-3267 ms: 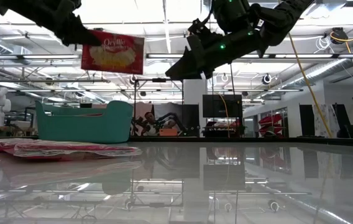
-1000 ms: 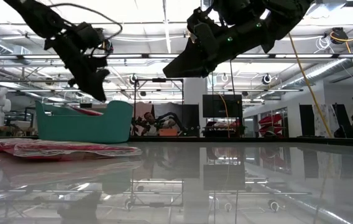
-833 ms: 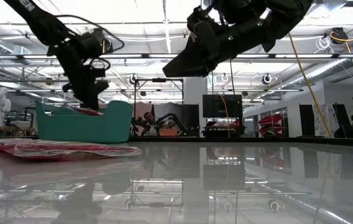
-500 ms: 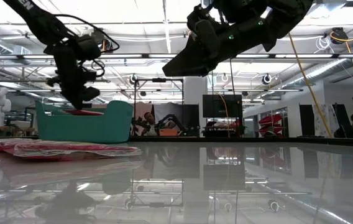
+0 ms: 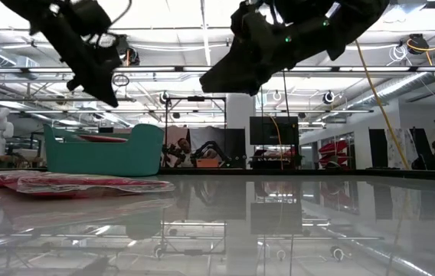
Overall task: Sort popcorn bags into baskets
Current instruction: Stack the red popcorn bag on the red popcorn bags in the green bin
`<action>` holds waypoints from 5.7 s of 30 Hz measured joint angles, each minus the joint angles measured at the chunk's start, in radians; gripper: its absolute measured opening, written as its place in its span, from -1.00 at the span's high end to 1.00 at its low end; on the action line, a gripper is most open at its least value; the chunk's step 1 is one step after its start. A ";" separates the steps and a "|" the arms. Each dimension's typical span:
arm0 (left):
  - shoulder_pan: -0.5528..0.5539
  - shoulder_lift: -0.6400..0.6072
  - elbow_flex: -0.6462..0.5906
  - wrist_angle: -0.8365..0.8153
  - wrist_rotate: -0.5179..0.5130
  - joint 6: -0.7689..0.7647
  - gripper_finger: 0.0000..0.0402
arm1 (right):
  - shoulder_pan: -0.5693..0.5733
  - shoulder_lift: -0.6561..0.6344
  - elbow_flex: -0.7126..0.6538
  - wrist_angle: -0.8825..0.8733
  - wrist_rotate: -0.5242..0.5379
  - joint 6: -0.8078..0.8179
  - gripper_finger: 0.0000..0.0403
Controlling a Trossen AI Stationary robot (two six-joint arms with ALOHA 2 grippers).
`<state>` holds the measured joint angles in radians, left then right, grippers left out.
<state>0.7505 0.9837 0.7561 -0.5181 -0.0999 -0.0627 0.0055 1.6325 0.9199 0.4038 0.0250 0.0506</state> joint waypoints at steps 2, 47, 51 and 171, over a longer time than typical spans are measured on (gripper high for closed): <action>-0.081 -0.055 -0.029 -0.011 0.035 -0.047 0.96 | 0.028 0.000 0.000 0.001 0.004 0.034 0.20; -1.071 0.573 -0.357 0.930 -0.334 -0.336 0.61 | 0.276 0.222 0.000 0.270 0.266 0.056 0.20; -1.017 0.606 -0.357 1.092 -0.277 -0.191 0.61 | 0.242 0.222 0.000 0.248 0.266 0.119 0.20; -1.180 -0.018 -0.523 0.899 -0.758 -0.419 -0.11 | -0.023 -0.166 -0.089 0.112 0.157 -0.064 1.00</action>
<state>-0.4292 0.9658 0.2328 0.3812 -0.8576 -0.4819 -0.0175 1.4669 0.8305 0.5157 0.1819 -0.0132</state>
